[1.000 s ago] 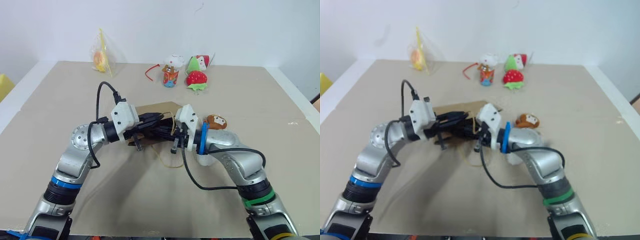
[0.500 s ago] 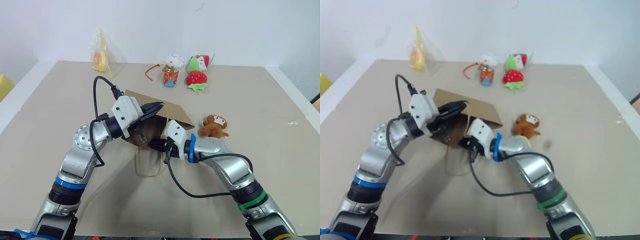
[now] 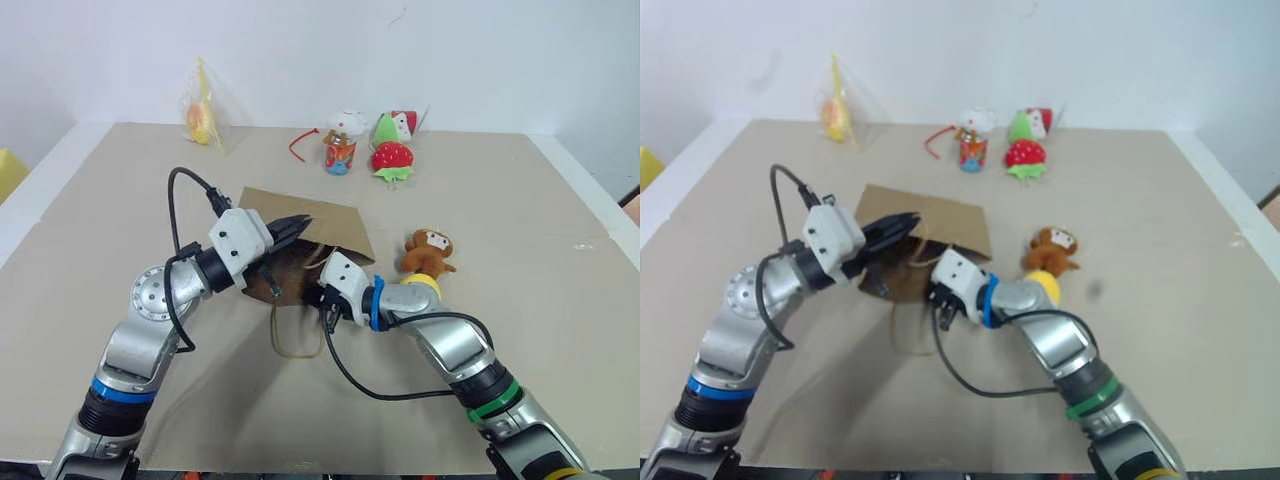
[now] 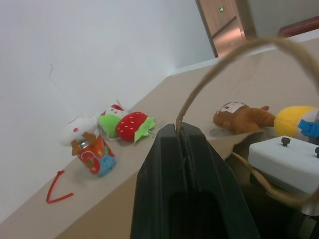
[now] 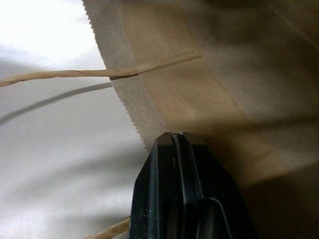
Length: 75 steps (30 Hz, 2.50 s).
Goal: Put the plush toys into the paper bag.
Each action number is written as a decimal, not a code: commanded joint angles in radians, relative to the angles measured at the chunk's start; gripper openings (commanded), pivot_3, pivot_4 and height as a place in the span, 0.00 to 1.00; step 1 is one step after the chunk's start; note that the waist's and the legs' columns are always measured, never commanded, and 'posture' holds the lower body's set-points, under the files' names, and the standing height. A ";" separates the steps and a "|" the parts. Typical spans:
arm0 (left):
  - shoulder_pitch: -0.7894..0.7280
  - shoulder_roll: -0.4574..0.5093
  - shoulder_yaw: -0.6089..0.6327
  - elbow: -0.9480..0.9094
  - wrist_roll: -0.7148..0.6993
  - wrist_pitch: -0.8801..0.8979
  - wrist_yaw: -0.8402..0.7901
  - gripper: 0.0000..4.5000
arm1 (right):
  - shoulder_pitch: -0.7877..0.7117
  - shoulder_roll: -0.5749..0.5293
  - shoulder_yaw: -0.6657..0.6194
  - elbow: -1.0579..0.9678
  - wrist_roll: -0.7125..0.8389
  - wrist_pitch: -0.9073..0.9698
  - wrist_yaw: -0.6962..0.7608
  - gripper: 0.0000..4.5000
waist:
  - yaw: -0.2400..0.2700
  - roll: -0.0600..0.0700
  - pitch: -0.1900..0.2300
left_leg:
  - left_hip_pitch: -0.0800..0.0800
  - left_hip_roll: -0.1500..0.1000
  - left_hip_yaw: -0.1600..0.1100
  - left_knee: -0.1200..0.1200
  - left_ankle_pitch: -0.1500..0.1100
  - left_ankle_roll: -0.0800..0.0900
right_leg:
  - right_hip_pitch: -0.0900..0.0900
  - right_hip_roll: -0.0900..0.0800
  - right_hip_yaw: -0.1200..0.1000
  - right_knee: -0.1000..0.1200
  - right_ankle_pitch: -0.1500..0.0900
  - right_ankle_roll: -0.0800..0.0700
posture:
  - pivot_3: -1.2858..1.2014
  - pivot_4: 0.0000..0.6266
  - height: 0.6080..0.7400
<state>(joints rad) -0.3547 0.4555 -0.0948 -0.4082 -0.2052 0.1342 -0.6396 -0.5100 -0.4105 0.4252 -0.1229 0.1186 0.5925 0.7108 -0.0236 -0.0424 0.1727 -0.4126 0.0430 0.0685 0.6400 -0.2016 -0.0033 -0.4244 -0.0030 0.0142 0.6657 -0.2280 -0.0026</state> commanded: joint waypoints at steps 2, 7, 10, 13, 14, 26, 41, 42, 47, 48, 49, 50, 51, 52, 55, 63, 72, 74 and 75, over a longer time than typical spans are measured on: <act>0.011 0.000 0.086 -0.090 0.005 0.006 0.072 0.00 | -0.013 0.003 -0.021 0.027 -0.023 -0.016 -0.003 0.02 | 0.001 0.000 0.000 | 0.000 0.001 0.000 0.000 0.000 0.000 | 0.000 0.000 0.000 0.000 0.000 0.000 | 0.52 0.24 1.00; -0.012 -0.015 0.096 -0.114 0.027 0.009 0.125 0.00 | -0.021 0.009 -0.024 0.040 -0.023 -0.025 0.000 0.02 | 0.002 0.000 0.000 | 0.002 0.001 0.000 0.000 0.000 0.000 | 0.001 0.000 -0.001 0.000 0.001 0.000 | 0.52 0.24 1.00; -0.022 -0.034 0.097 -0.117 0.043 0.032 0.170 0.00 | -0.029 0.013 -0.023 0.051 -0.027 -0.036 0.002 0.02 | 0.001 0.000 0.000 | 0.002 0.001 0.001 0.000 0.000 0.000 | 0.001 0.001 0.000 0.000 0.001 0.000 | 0.52 0.24 1.00; -0.038 -0.048 0.093 -0.113 0.046 0.056 0.194 0.00 | -0.032 0.014 -0.024 0.059 -0.033 -0.046 0.004 0.02 | 0.001 0.000 0.000 | 0.002 0.001 0.001 0.000 0.000 0.000 | 0.001 0.001 0.001 0.000 0.001 0.000 | 0.52 0.24 1.00; -0.045 -0.053 0.091 -0.111 0.043 0.061 0.197 0.00 | -0.033 0.015 -0.024 0.061 -0.033 -0.047 0.004 0.02 | 0.001 0.000 0.000 | 0.002 0.001 0.001 0.000 0.000 0.000 | 0.001 0.001 0.001 0.000 0.001 0.000 | 0.52 0.24 1.00; -0.102 -0.107 0.121 -0.118 -0.022 0.168 0.251 0.00 | -0.030 0.028 -0.030 0.066 -0.041 -0.061 0.003 0.02 | 0.001 0.000 0.000 | 0.002 0.001 0.001 -0.001 0.000 0.000 | 0.001 0.003 0.001 0.000 0.001 0.000 | 0.52 0.24 1.00; -0.119 -0.114 0.142 -0.121 -0.051 0.179 0.269 0.00 | -0.027 0.034 -0.041 0.074 -0.040 -0.067 0.009 0.02 | 0.001 0.000 0.000 | 0.002 0.001 0.001 -0.001 0.000 0.000 | 0.001 0.002 0.001 0.000 0.001 0.000 | 0.52 0.24 1.00; -0.111 -0.107 0.131 -0.120 -0.043 0.172 0.259 0.00 | -0.027 0.035 -0.043 0.076 -0.039 -0.069 0.008 0.02 | 0.001 0.000 0.000 | 0.002 0.001 0.001 -0.001 0.000 0.000 | 0.001 0.002 0.001 0.000 0.001 0.000 | 0.52 0.24 1.00; -0.054 -0.105 0.099 -0.120 -0.064 0.199 0.224 0.00 | -0.032 0.031 -0.059 0.066 -0.035 -0.084 0.014 0.02 | 0.001 0.000 0.000 | 0.001 0.001 0.001 -0.001 0.000 0.000 | 0.001 0.002 0.001 0.000 0.001 0.000 | 0.52 0.24 1.00; -0.051 -0.105 0.094 -0.116 -0.070 0.210 0.218 0.00 | -0.033 0.027 -0.062 0.060 -0.035 -0.087 0.018 0.02 | 0.001 0.000 0.000 | 0.001 0.001 0.001 -0.001 0.000 0.000 | 0.001 0.002 0.001 0.000 0.001 0.000 | 0.52 0.24 1.00; -0.053 -0.102 0.088 -0.110 -0.069 0.210 0.211 0.00 | -0.036 0.023 -0.070 0.049 -0.032 -0.088 0.023 0.02 | 0.001 0.000 0.000 | 0.001 0.001 0.001 -0.001 0.000 0.000 | 0.000 0.002 0.001 0.000 0.001 0.000 | 0.52 0.24 1.00; -0.057 -0.101 0.085 -0.105 -0.070 0.213 0.206 0.00 | -0.040 0.019 -0.078 0.040 -0.029 -0.087 0.025 0.02 | 0.001 0.000 0.000 | 0.001 0.001 0.001 -0.001 0.000 0.000 | 0.000 0.002 0.001 0.000 0.001 0.000 | 0.52 0.24 1.00; -0.059 -0.098 0.080 -0.100 -0.064 0.214 0.201 0.00 | -0.043 0.014 -0.088 0.029 -0.024 -0.086 0.028 0.02 | 0.001 0.000 0.000 | 0.001 0.001 0.001 -0.001 0.000 0.000 | 0.000 0.002 0.001 0.000 0.001 0.000 | 0.52 0.24 1.00; -0.060 -0.094 0.076 -0.097 -0.057 0.214 0.199 0.00 | -0.044 0.009 -0.095 0.017 -0.019 -0.084 0.033 0.02 | 0.001 0.000 0.000 | 0.001 0.001 0.002 -0.001 0.000 0.000 | 0.000 0.002 0.001 0.000 0.001 0.000 | 0.52 0.24 1.00; -0.057 -0.092 0.073 -0.090 -0.057 0.213 0.192 0.00 | -0.040 -0.014 -0.118 -0.032 -0.004 -0.068 0.049 0.02 | 0.001 0.000 0.000 | 0.001 0.001 0.002 -0.001 0.000 0.000 | 0.000 0.002 0.001 -0.001 0.001 0.000 | 0.52 0.24 1.00; -0.035 -0.079 0.057 -0.078 -0.047 0.187 0.169 0.00 | 0.025 -0.166 -0.328 -0.259 0.177 0.052 0.147 0.02 | 0.002 0.000 0.000 | 0.000 0.001 0.001 -0.002 0.000 0.000 | 0.000 0.002 0.001 -0.001 0.001 0.000 | 0.52 0.24 1.00; -0.023 -0.082 0.042 -0.073 -0.033 0.163 0.152 0.00 | 0.167 -0.499 -0.586 -0.227 0.332 0.067 0.411 0.63 | 0.003 -0.001 0.000 | 0.000 0.000 0.001 -0.002 0.000 0.000 | 0.000 0.000 0.001 -0.002 0.000 0.000 | 0.52 0.24 1.00; -0.019 -0.085 0.037 -0.077 -0.032 0.163 0.150 0.00 | 0.227 -0.544 -0.587 -0.212 0.345 0.052 0.464 0.76 | 0.005 -0.001 0.001 | 0.000 -0.001 0.000 -0.002 0.000 0.000 | 0.000 0.000 0.000 -0.002 0.000 -0.001 | 0.52 0.24 1.00; -0.018 -0.087 0.035 -0.078 -0.032 0.165 0.150 0.00 | 0.250 -0.558 -0.574 -0.202 0.331 0.017 0.480 0.85 | 0.005 -0.001 0.001 | 0.000 -0.001 0.000 -0.002 0.000 0.000 | 0.000 0.000 0.000 -0.002 -0.001 -0.001 | 0.52 0.24 1.00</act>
<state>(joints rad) -0.3670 0.3706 -0.0558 -0.4616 -0.2387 0.3187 -0.4884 -0.2730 -0.9460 -0.1419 -0.3244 0.4467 0.6602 1.1512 -0.0186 -0.0436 0.1734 -0.4128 0.0422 0.0682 0.6378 -0.2015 -0.0033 -0.4244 -0.0030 0.0142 0.6635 -0.2286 -0.0035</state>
